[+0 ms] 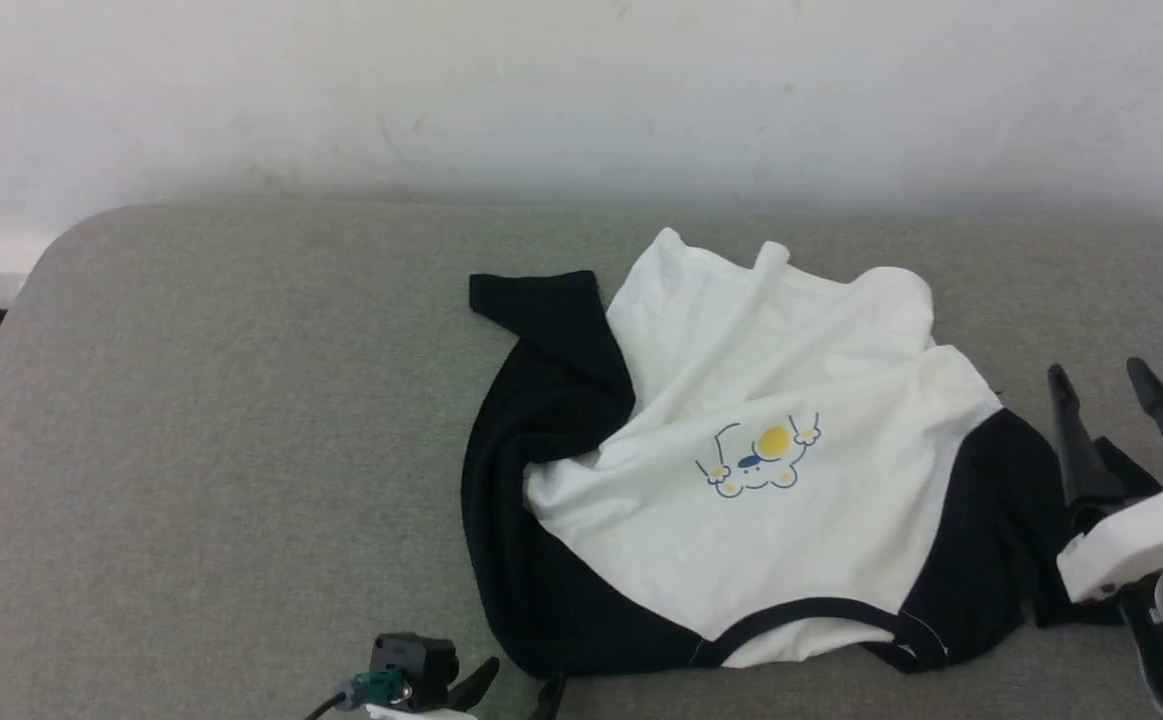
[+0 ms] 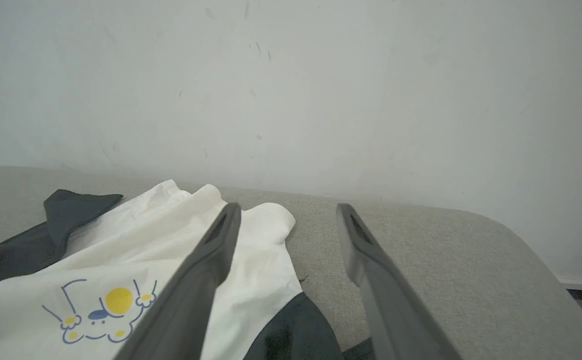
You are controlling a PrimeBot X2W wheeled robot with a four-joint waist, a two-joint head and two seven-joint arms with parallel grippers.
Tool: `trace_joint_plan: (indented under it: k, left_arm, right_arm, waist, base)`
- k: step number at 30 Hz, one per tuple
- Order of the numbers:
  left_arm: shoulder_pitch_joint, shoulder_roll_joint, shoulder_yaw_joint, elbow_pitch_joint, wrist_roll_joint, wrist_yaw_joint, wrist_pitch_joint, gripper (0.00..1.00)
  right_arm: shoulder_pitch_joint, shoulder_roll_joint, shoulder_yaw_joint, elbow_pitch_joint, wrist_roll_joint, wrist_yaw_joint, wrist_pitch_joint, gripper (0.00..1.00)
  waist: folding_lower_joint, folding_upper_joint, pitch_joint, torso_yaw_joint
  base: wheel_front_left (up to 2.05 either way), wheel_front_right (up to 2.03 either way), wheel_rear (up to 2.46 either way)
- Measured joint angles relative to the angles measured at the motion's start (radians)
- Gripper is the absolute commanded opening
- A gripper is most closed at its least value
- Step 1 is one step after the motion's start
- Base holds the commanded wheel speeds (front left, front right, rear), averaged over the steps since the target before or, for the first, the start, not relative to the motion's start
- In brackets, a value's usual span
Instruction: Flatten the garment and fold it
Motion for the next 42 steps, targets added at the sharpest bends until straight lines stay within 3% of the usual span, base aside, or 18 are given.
trace_joint_plan:
  k: [6, 16, 17, 18, 19, 24, 29, 37, 42]
  left_arm:
    - [-0.008, -0.024, 0.012, 0.003, -0.036, 0.001, 0.006, 1.0]
    - [-0.085, -0.056, 0.013, 0.108, -0.044, -0.005, 0.007, 1.0]
    - [-0.09, -0.056, 0.01, 0.113, -0.047, -0.014, 0.007, 0.4]
    - [-0.095, -0.054, 0.004, 0.119, -0.047, -0.026, 0.007, 0.04]
    - [-0.1, -0.05, -0.001, 0.124, -0.046, -0.036, 0.009, 0.0]
    - [-0.087, -0.023, -0.051, 0.095, -0.034, -0.066, 0.034, 0.0]
    - [-0.005, 0.038, -0.04, -0.12, -0.07, -0.072, 0.087, 0.0]
    - [0.106, 0.205, 0.012, -0.452, -0.123, -0.021, 0.227, 0.0]
    - [0.082, 0.241, 0.071, -0.433, -0.098, 0.023, 0.234, 0.0]
  right_arm:
    - [0.09, 0.093, -0.071, -0.139, -0.043, 0.0, 0.05, 1.0]
    - [0.107, 0.129, -0.087, -0.188, -0.053, 0.0, 0.067, 1.0]
    - [0.107, 0.131, -0.087, -0.188, -0.054, 0.0, 0.067, 1.0]
    - [0.108, 0.133, -0.087, -0.187, -0.054, 0.0, 0.067, 1.0]
    - [0.109, 0.135, -0.088, -0.185, -0.055, 0.0, 0.067, 1.0]
    - [0.128, 0.14, -0.096, -0.168, -0.063, 0.0, 0.066, 1.0]
    - [0.158, 0.146, -0.105, -0.15, -0.072, 0.0, 0.064, 1.0]
    - [0.161, 0.156, -0.101, -0.137, -0.072, 0.0, 0.057, 1.0]
    - [0.161, 0.157, -0.099, -0.128, -0.072, 0.0, 0.056, 1.0]
  waist:
    - [0.0001, 0.0001, 0.016, -0.035]
    - [0.0002, 0.0001, 0.078, -0.066]
    - [0.0003, 0.0001, 0.08, -0.069]
    - [0.0003, 0.0, 0.081, -0.07]
    - [0.0003, 0.0001, 0.079, -0.071]
    - [0.0003, 0.0, 0.052, -0.063]
    - [0.0002, 0.0, 0.01, -0.033]
    - [0.0, 0.0, -0.026, 0.006]
    - [0.0001, 0.0001, -0.011, -0.01]
  base:
    - [0.0, 0.0, 0.0]
    - [0.0, 0.0, 0.0]
    - [0.0, 0.0, 0.0]
    - [0.0, 0.0, 0.0]
    - [0.0, 0.0, 0.0]
    - [0.0, 0.0, 0.0]
    - [0.0, 0.0, 0.0]
    - [0.0, 0.0, 0.0]
    - [0.0, 0.0, 0.0]
